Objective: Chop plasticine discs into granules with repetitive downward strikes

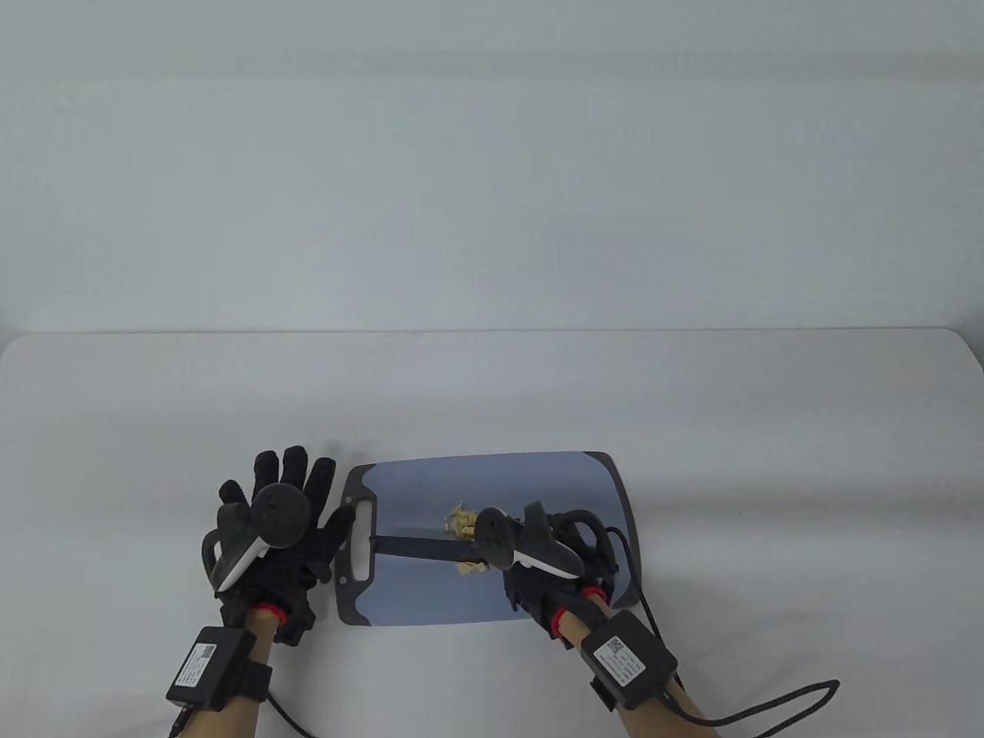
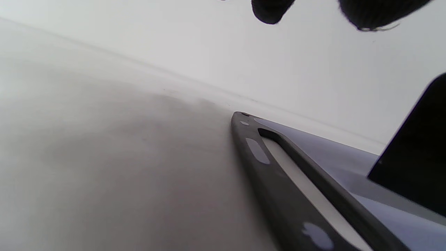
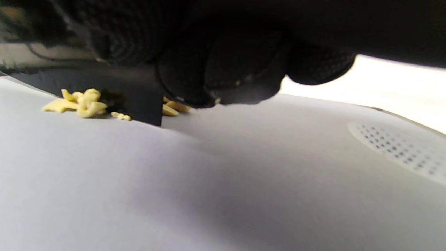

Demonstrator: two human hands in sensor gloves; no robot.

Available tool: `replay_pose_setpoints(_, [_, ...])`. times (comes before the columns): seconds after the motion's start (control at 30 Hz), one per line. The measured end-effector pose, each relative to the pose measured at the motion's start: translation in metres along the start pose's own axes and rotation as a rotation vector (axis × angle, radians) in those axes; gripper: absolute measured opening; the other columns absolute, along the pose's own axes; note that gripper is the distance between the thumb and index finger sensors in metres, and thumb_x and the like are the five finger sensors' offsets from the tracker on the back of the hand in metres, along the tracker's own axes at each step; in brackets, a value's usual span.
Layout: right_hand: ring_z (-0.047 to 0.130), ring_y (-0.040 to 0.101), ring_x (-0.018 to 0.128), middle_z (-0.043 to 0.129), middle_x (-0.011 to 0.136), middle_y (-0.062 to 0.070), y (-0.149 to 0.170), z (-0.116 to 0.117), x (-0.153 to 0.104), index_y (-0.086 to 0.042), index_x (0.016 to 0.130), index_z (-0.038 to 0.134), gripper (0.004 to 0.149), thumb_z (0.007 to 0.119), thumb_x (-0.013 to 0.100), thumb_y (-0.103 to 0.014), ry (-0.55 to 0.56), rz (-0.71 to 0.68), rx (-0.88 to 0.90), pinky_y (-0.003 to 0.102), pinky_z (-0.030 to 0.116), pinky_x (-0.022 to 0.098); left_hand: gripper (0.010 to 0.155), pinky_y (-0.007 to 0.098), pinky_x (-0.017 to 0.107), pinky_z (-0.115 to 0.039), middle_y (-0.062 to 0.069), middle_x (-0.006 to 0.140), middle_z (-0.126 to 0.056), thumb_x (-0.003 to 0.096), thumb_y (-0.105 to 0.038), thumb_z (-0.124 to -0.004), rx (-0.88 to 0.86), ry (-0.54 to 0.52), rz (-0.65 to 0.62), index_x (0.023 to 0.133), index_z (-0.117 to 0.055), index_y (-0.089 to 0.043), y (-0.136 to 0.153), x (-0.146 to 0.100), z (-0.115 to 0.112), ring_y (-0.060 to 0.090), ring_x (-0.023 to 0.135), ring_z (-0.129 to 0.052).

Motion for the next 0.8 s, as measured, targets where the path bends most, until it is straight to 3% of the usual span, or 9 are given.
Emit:
replay_pose_setpoints(0.07, [0.102,0.019,0.044,0.102,0.063,-0.010,0.002,-0.003,0.001,-0.033,0.084,0.088,0.050,0.079,0.035,-0.038,-0.019,0.007,-0.011,0.053,0.084,0.049,0.080,0.072,0.076,-0.012,-0.011,0.123,-0.024,0.0390,-0.080,-0.058,0.003,0.000,-0.002,0.111,-0.041,-0.050,0.000,0.000,0.000,0.030,0.121,-0.015])
replay_pose_setpoints(0.17, [0.103,0.018,0.043,0.103,0.062,-0.010,0.010,-0.010,-0.001,-0.034,0.083,0.088,0.049,0.079,0.035,-0.039,0.044,0.045,-0.054,0.052,0.085,0.048,0.080,0.072,0.076,-0.011,-0.011,0.123,-0.024,0.0391,-0.080,-0.058,-0.005,-0.003,0.002,0.111,-0.041,-0.050,0.001,0.000,0.001,0.029,0.121,-0.015])
replay_pose_setpoints(0.33, [0.102,0.018,0.044,0.102,0.062,-0.009,0.013,-0.016,-0.005,-0.033,0.083,0.088,0.049,0.079,0.035,-0.039,0.031,0.027,0.037,0.053,0.085,0.049,0.080,0.072,0.076,-0.011,-0.011,0.123,-0.024,0.0391,-0.080,-0.058,-0.004,-0.001,0.004,0.111,-0.041,-0.050,0.001,0.000,0.000,0.029,0.121,-0.015])
replay_pose_setpoints(0.43, [0.102,0.018,0.044,0.102,0.063,-0.009,0.006,-0.010,-0.005,-0.034,0.083,0.088,0.049,0.080,0.036,-0.039,-0.027,-0.005,0.030,0.053,0.084,0.049,0.080,0.072,0.076,-0.011,-0.011,0.123,-0.024,0.0390,-0.080,-0.058,0.002,0.001,0.001,0.111,-0.041,-0.050,0.000,0.000,0.000,0.029,0.121,-0.015])
replay_pose_setpoints(0.53, [0.103,0.017,0.044,0.102,0.062,-0.011,0.003,-0.006,-0.004,-0.035,0.083,0.088,0.049,0.079,0.035,-0.040,-0.024,0.002,-0.060,0.052,0.085,0.048,0.080,0.072,0.075,-0.012,-0.011,0.123,-0.024,0.0392,-0.080,-0.058,0.002,0.000,0.002,0.111,-0.041,-0.050,0.000,0.000,0.000,0.029,0.121,-0.015])
replay_pose_setpoints(0.7, [0.103,0.018,0.043,0.101,0.063,-0.010,-0.007,0.001,-0.006,-0.031,0.086,0.086,0.050,0.079,0.036,-0.038,0.032,-0.015,-0.026,0.053,0.085,0.048,0.080,0.072,0.076,-0.012,-0.011,0.123,-0.024,0.0392,-0.080,-0.058,0.001,0.003,0.002,0.111,-0.041,-0.050,0.000,0.000,0.000,0.029,0.121,-0.015])
replay_pose_setpoints(0.8, [0.102,0.019,0.045,0.101,0.064,-0.010,-0.002,-0.001,-0.001,-0.032,0.085,0.087,0.050,0.080,0.036,-0.038,-0.040,-0.018,-0.010,0.053,0.085,0.049,0.080,0.072,0.076,-0.012,-0.011,0.123,-0.024,0.0391,-0.080,-0.058,0.003,-0.001,0.000,0.111,-0.041,-0.050,-0.001,-0.001,0.000,0.029,0.121,-0.015])
Point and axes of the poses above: the tracker on the back of each hand, its own y axis roughly to the little-finger side, its own x axis roughly from the wrist to the fingertips, z = x × y, the point moved 4 cm from there along x, roughly from the wrist to the fingertips
